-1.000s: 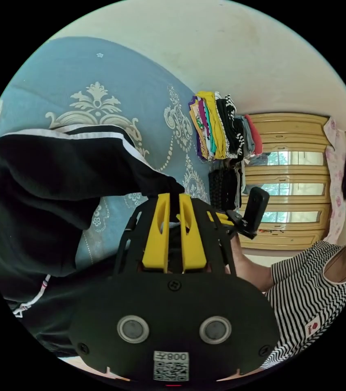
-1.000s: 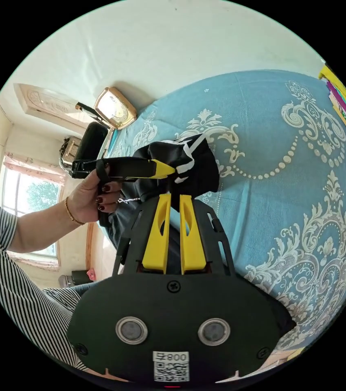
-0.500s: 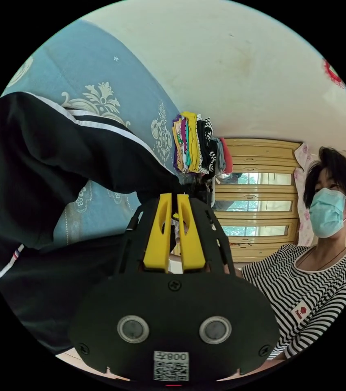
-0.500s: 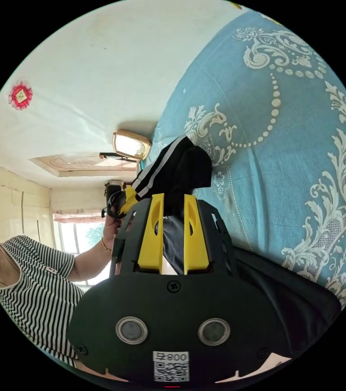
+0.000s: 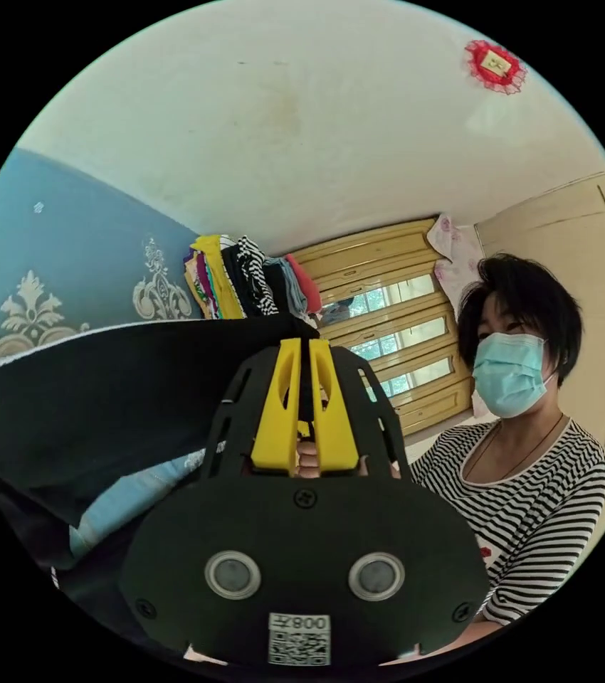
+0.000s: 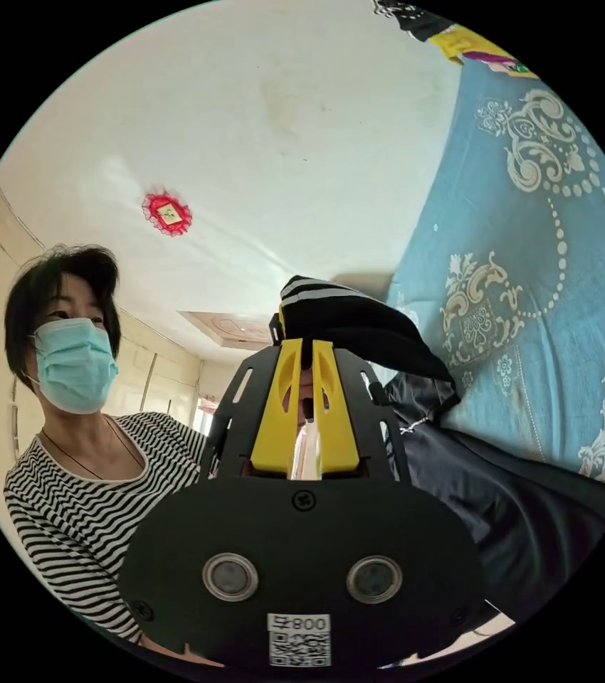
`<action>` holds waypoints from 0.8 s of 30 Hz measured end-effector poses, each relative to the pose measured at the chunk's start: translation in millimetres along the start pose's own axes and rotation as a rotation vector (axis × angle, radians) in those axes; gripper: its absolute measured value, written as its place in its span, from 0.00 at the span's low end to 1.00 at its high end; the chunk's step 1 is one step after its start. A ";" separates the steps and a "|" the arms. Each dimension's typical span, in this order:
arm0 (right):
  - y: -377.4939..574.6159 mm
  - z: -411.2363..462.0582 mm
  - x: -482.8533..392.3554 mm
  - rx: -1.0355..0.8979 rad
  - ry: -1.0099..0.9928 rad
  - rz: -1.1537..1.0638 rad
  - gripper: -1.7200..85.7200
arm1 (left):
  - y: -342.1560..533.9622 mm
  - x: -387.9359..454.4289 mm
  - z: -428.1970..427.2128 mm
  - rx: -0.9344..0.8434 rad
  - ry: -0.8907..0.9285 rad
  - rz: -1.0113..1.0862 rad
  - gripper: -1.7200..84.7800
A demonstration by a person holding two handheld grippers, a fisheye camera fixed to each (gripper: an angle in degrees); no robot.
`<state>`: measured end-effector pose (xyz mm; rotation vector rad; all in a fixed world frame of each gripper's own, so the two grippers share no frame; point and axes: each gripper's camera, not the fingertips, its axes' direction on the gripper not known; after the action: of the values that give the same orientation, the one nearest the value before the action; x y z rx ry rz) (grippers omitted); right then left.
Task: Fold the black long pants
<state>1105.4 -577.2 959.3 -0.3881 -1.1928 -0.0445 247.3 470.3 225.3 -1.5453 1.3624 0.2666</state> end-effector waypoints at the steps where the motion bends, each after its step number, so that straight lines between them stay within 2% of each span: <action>1: -9.4 -5.4 -8.0 0.035 -0.009 -0.020 0.05 | -13.2 2.6 9.5 -0.019 0.006 0.029 0.05; 6: -58.8 -27.8 -16.5 0.166 0.071 -0.060 0.05 | -65.7 -4.9 54.9 -0.103 -0.048 0.118 0.06; 10: -118.7 -43.8 18.6 0.261 0.261 0.008 0.06 | -103.2 -53.6 96.3 -0.202 -0.233 0.106 0.08; 13: -155.2 -46.1 59.0 0.238 0.459 0.128 0.06 | -110.4 -101.5 112.0 -0.283 -0.338 -0.007 0.09; 16: -163.5 -44.0 80.2 0.245 0.499 0.174 0.06 | -98.1 -128.1 103.3 -0.298 -0.455 -0.050 0.10; 20: -156.0 -33.5 83.6 0.272 0.527 0.130 0.06 | -66.3 -147.3 59.7 -0.223 -0.423 -0.076 0.10; 24: -173.2 7.9 93.8 0.149 0.595 0.108 0.05 | -34.0 -160.8 22.3 -0.188 -0.423 -0.130 0.10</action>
<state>1092.7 -720.5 1094.0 -0.2789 -0.5818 0.0226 231.3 580.9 347.9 -1.6105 0.9227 0.6171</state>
